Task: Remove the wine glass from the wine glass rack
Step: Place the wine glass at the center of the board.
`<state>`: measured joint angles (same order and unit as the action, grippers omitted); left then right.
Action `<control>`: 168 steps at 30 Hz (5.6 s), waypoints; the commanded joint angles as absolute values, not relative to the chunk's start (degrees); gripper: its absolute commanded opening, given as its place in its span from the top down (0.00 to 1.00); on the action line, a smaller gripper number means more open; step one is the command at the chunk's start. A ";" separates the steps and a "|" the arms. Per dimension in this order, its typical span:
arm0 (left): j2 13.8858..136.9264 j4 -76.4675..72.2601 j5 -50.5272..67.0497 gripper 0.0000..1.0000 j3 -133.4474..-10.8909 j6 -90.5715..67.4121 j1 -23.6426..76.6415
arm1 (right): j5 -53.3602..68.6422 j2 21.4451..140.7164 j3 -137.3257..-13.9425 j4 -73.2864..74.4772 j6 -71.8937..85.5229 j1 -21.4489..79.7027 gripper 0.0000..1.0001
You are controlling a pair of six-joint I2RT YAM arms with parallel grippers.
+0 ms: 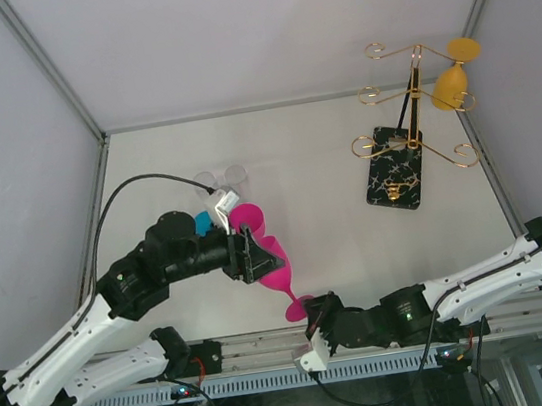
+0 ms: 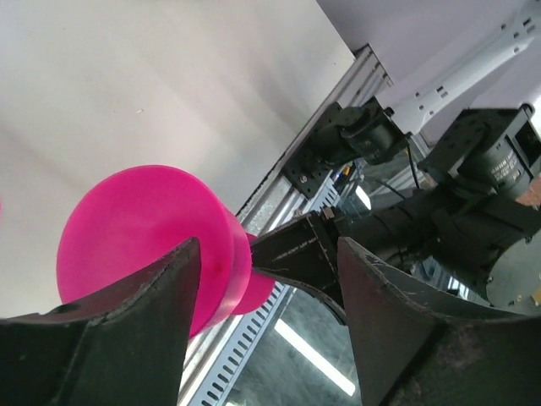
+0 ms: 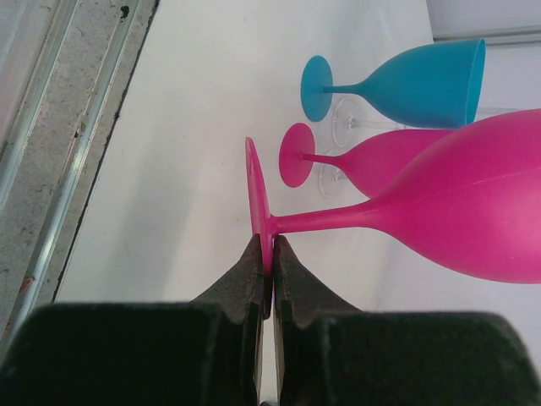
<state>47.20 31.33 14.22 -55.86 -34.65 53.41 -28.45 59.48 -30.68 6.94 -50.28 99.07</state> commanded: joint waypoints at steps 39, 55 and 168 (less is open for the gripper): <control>42.21 34.55 20.05 1.00 -60.91 -25.13 53.53 | -27.82 57.30 -31.04 5.37 -49.47 95.89 0.98; 43.05 34.98 19.27 1.00 -60.96 -25.17 53.46 | -28.92 56.90 -30.19 3.77 -48.36 96.58 0.74; 36.92 44.23 -26.34 0.05 -55.66 -29.38 62.68 | -33.35 40.72 -52.90 13.40 11.91 78.75 0.30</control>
<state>40.84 46.89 -31.18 -50.87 -32.69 66.11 -36.10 40.51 -47.75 14.66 20.21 79.09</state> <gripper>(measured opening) 0.921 0.696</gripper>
